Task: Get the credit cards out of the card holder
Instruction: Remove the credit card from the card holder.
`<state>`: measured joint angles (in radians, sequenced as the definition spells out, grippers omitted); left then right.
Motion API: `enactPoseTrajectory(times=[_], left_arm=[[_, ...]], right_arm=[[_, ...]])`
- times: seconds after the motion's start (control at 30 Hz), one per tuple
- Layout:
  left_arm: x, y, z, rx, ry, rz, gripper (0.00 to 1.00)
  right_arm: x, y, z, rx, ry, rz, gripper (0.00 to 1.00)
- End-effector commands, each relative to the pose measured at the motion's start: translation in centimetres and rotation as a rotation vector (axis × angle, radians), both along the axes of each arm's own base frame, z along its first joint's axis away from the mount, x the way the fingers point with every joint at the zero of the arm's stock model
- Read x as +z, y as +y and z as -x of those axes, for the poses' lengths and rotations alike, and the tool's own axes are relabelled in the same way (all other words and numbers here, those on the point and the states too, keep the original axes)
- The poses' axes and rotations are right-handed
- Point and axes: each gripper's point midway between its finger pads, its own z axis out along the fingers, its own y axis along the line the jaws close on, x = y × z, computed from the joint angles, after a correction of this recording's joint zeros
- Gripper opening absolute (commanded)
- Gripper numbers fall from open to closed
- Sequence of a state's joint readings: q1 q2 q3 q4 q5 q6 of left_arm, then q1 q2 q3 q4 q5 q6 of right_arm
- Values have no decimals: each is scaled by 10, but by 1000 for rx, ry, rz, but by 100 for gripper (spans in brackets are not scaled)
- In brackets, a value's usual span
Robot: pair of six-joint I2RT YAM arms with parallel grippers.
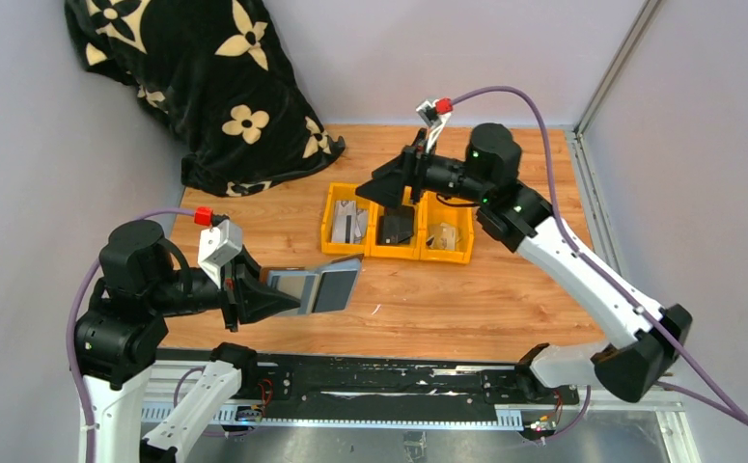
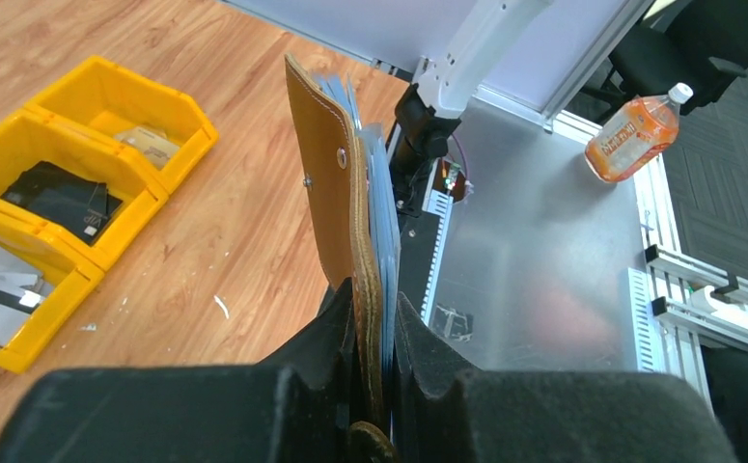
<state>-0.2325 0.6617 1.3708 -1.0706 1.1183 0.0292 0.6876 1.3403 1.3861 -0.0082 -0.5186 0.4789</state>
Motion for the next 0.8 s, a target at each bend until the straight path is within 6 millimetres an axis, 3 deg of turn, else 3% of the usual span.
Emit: enactPoseTrajectory(times=[0.0, 0.17, 0.27, 0.43, 0.67, 0.77], left_arm=[[-7, -2, 7, -64, -16, -3, 0], [-13, -3, 6, -77, 6, -4, 0], [-19, -3, 6, -82, 21, -5, 0], [-25, -3, 6, -87, 34, -8, 0], [-29, -4, 7, -94, 36, -11, 0], [-29, -4, 8, -100, 39, -9, 0]], right_arm=[[35, -11, 78, 357, -123, -92, 78], [58, -16, 132, 553, -203, -141, 79], [57, -4, 158, 654, -250, -107, 79], [39, 20, 193, 802, -260, -16, 80], [21, 45, 220, 896, -288, 99, 80], [12, 56, 215, 875, -296, 153, 79]])
